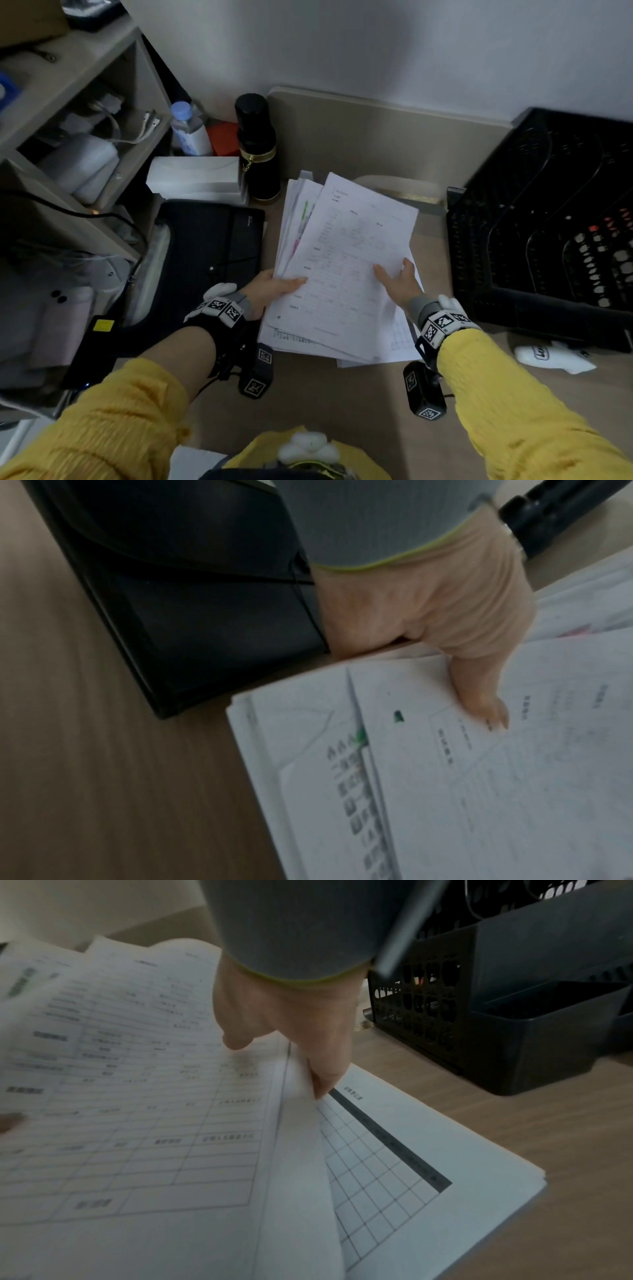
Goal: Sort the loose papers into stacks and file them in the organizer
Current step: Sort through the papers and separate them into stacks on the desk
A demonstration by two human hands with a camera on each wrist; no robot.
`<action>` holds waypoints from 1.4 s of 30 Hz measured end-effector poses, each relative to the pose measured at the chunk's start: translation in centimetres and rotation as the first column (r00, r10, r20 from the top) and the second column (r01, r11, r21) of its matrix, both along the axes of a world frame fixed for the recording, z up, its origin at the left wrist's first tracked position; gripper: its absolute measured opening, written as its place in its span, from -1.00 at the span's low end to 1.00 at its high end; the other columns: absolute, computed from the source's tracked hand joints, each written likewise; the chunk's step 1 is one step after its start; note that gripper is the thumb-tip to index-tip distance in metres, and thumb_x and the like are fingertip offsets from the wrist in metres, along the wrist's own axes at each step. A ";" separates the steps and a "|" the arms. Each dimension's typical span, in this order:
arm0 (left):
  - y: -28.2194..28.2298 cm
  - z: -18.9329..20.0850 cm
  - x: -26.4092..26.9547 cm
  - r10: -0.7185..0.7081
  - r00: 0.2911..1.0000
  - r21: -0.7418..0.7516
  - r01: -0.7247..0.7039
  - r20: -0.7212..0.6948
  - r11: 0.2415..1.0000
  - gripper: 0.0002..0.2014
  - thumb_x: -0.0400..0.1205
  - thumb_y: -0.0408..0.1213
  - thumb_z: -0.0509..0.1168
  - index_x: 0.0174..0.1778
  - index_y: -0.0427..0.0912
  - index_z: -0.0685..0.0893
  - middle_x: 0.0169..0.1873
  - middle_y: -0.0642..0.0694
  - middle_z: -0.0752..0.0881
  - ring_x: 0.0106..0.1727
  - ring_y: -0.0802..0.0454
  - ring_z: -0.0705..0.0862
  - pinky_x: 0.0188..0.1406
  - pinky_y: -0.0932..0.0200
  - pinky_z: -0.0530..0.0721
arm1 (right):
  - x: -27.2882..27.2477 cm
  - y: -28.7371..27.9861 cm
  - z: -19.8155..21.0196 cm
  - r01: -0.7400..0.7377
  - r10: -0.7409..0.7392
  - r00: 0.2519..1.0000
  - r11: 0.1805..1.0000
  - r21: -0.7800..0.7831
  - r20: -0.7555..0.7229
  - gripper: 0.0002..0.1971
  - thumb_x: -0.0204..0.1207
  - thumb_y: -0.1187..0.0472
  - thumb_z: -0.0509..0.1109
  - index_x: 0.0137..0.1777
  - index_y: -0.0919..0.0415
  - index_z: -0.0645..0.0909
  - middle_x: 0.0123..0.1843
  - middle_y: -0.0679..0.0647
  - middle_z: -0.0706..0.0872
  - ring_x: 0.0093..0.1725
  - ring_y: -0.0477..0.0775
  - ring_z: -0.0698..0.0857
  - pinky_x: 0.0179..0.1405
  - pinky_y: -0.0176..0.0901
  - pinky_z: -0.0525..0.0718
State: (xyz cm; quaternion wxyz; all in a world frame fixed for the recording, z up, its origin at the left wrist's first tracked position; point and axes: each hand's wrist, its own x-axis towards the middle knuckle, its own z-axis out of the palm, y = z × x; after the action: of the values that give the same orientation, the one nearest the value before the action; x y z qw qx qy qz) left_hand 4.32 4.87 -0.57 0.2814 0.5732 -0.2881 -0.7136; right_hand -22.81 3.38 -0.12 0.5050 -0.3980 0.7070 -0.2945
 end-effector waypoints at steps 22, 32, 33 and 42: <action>0.8 4.4 -1.1 0.031 0.998 -0.248 -0.045 -0.056 0.968 -0.70 0.57 -0.44 0.40 0.23 -0.33 0.68 0.13 -0.22 0.76 -0.06 -0.02 0.81 0.04 -0.02 0.78 | 1.6 1.5 7.4 0.360 -0.328 0.901 0.930 -0.070 0.283 -0.59 0.40 0.52 0.39 0.26 0.32 0.57 0.20 0.28 0.71 0.08 0.25 0.69 0.05 0.02 0.68; 0.5 5.3 -2.4 0.162 0.987 -0.450 -0.148 -0.008 0.881 -0.66 0.52 -0.53 0.44 0.22 -0.32 0.68 0.16 -0.20 0.73 0.13 -0.08 0.72 0.15 0.00 0.67 | 2.6 2.4 9.4 0.340 -0.305 0.927 0.929 -0.148 0.217 -0.68 0.40 0.58 0.26 0.10 0.35 0.66 -0.33 0.09 0.61 -0.27 0.10 0.59 -0.32 -0.20 0.57; 0.5 5.4 -2.4 0.162 0.987 -0.464 -0.147 -0.007 0.874 -0.68 0.50 -0.52 0.46 0.17 -0.28 0.70 0.13 -0.17 0.75 0.10 -0.03 0.74 0.12 0.01 0.69 | 2.6 2.5 9.3 0.326 -0.295 0.934 0.934 -0.147 0.201 -0.67 0.41 0.58 0.24 0.08 0.30 0.66 -0.34 0.08 0.61 -0.29 0.09 0.58 -0.35 -0.22 0.56; 0.6 5.7 -2.1 0.176 0.984 -0.551 -0.135 0.022 0.824 -0.64 0.48 -0.51 0.47 0.19 -0.31 0.65 -0.04 -0.03 0.76 -0.13 0.27 0.79 -0.19 0.31 0.73 | 3.3 2.7 9.3 0.234 -0.210 0.963 0.963 -0.133 0.169 -0.58 0.44 0.54 0.16 0.18 0.13 0.54 -0.14 0.08 0.65 -0.08 0.14 0.58 -0.15 -0.14 0.55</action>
State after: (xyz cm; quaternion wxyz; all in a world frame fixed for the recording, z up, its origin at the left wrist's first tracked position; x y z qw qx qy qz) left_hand 2.25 5.46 5.09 0.4801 0.5156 -0.4421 -0.5552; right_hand -19.53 6.06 9.22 0.4899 -0.3293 0.6817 -0.4322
